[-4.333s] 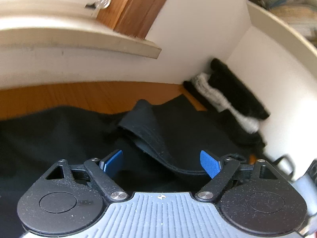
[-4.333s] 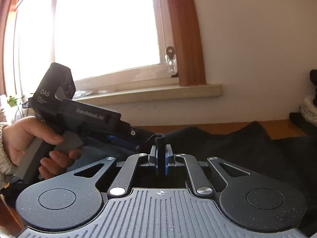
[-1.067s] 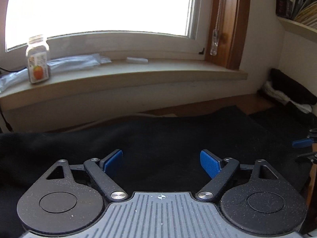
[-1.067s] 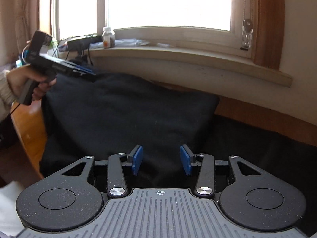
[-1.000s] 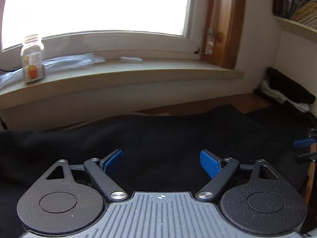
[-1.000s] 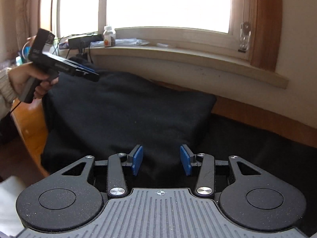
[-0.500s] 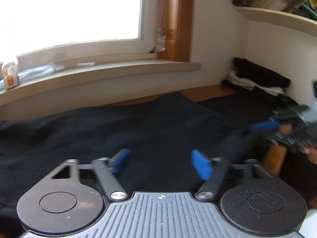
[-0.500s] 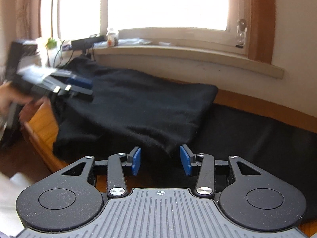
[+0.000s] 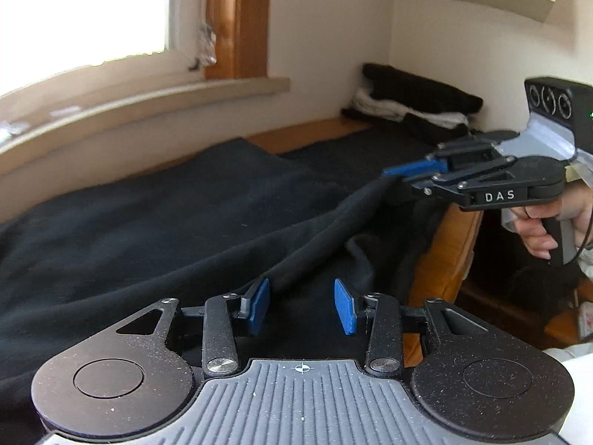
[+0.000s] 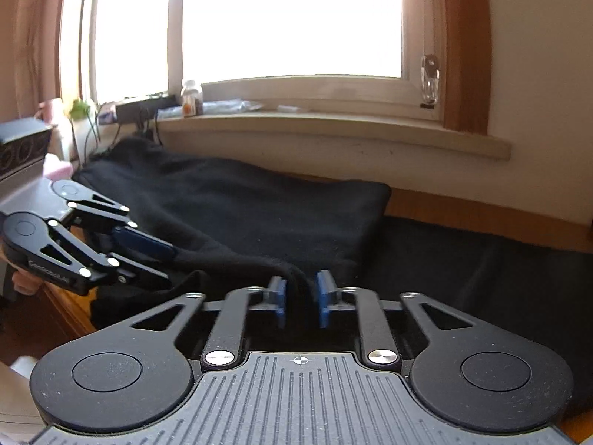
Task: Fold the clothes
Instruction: 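Grasp the garment edge with the right gripper and lift it toward the left gripper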
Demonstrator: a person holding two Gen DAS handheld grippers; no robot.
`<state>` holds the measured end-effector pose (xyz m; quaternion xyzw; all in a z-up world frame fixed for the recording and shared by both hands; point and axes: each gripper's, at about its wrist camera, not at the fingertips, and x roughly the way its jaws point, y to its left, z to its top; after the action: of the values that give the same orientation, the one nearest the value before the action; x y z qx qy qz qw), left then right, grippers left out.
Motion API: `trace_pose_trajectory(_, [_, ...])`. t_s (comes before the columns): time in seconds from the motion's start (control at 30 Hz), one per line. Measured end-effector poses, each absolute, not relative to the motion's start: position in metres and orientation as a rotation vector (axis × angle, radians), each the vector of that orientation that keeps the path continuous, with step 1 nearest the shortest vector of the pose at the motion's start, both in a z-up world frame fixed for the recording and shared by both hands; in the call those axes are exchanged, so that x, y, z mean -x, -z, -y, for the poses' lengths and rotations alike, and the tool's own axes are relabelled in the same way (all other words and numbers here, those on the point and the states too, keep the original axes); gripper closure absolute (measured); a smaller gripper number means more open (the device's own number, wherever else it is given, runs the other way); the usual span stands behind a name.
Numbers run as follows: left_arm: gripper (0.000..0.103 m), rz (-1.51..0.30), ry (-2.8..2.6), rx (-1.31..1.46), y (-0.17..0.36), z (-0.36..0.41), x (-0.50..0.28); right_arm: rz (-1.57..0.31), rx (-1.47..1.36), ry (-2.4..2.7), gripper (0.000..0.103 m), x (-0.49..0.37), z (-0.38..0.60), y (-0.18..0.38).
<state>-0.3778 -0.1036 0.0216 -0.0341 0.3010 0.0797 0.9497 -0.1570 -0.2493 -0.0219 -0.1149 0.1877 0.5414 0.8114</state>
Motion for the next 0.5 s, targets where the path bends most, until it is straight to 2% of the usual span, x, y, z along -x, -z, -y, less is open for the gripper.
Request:
trace_pose_trajectory(0.07, [0.060, -0.631, -0.144, 0.057, -0.019, 0.104, 0.365, -0.405, 0.271, -1.161, 0.079, 0.156, 0.245, 0.023])
trace_pose_trajectory(0.1, [0.061, -0.632, -0.137, 0.044, -0.021, 0.107, 0.361, -0.402, 0.277, -1.161, 0.082, 0.156, 0.243, 0.024])
trace_pose_trajectory(0.17, [0.062, -0.629, -0.126, 0.020, -0.024, 0.111, 0.353, -0.382, 0.264, -1.141, 0.099, 0.155, 0.245, 0.024])
trace_pose_trajectory(0.33, [0.062, -0.640, -0.077, 0.007, -0.022, 0.123, 0.340, -0.307, 0.144, -0.983, 0.099, 0.154, 0.272, 0.021])
trace_pose_trajectory(0.43, [0.062, -0.669, -0.075, -0.015, -0.010, 0.130, 0.336, -0.349, 0.150, -0.960, 0.099, 0.148, 0.278, 0.033])
trace_pose_trajectory(0.5, [0.058, -0.665, -0.086, -0.015, -0.008, 0.131, 0.334, -0.389, 0.197, -0.978, 0.098, 0.147, 0.274, 0.040])
